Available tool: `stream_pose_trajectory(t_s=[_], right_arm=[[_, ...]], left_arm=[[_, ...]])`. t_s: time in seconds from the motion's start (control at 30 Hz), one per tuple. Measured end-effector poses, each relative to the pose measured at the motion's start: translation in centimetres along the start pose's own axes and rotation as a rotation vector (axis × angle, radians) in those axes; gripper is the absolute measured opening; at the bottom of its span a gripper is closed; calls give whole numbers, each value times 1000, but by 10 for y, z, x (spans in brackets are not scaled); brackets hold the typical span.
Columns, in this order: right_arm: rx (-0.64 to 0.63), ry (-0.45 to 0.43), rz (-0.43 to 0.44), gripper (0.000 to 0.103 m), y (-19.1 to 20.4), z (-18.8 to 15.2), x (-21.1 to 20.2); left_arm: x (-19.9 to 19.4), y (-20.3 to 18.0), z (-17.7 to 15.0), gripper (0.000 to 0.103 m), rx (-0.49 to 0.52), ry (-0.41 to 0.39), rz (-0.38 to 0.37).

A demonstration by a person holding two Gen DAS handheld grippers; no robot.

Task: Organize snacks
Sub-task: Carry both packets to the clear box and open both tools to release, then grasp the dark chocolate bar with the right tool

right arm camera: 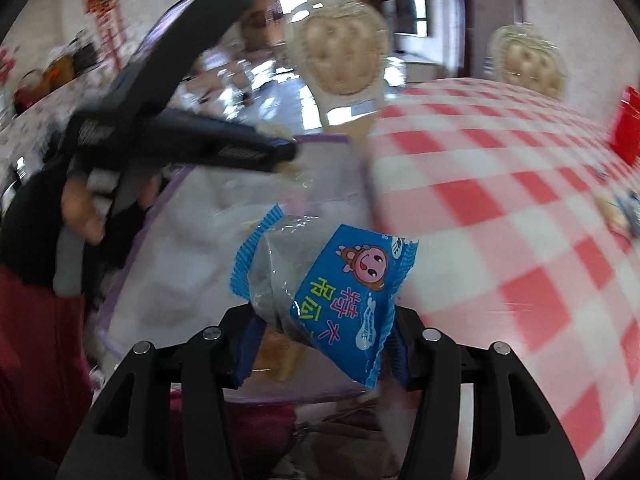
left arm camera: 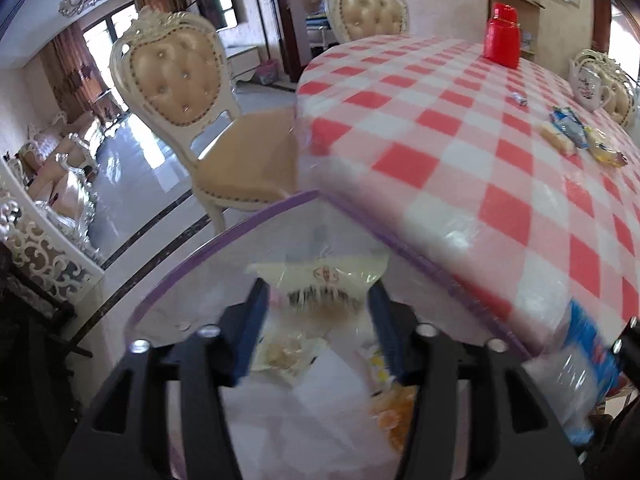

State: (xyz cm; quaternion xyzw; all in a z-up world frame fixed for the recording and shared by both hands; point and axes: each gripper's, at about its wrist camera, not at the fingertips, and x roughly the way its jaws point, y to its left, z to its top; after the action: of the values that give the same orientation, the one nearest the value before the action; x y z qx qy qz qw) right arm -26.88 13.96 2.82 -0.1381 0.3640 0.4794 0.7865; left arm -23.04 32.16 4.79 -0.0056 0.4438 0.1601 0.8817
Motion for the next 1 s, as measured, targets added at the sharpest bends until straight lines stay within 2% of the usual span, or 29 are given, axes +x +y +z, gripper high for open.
stream_pose_trajectory(t_s=[0.07, 0.1, 0.17, 0.33, 0.5, 0.57, 0.6, 0.63, 0.8, 1.0], right_arm=[[-24, -3, 36, 57, 5, -1, 0], [-27, -13, 39, 61, 7, -1, -2], [-7, -54, 26, 62, 0, 1, -12], [105, -123, -25, 63, -38, -1, -41], [248, -175, -94, 64, -93, -16, -70], [323, -199, -127, 66, -121, -26, -86], [350, -210, -140, 68, -133, -29, -91], [376, -221, -154, 70, -144, -34, -97], [514, -251, -247, 73, -199, -60, -125], [644, -263, -353, 77, -254, -94, -153]], left_arm=[[-2, 3, 1, 87, -21, -2, 30], [-4, 3, 3, 87, -37, -5, 46], [-6, -2, 5, 88, -45, -7, 27], [-10, -34, 7, 88, 14, -37, 9], [-15, -74, 10, 88, 53, -69, -79], [-15, -92, 13, 91, 67, -73, -108], [-15, -101, 14, 96, 76, -74, -115], [-16, -113, 16, 97, 91, -82, -123], [-20, -172, 27, 99, 177, -84, -178], [-12, -258, 48, 100, 268, -42, -285]])
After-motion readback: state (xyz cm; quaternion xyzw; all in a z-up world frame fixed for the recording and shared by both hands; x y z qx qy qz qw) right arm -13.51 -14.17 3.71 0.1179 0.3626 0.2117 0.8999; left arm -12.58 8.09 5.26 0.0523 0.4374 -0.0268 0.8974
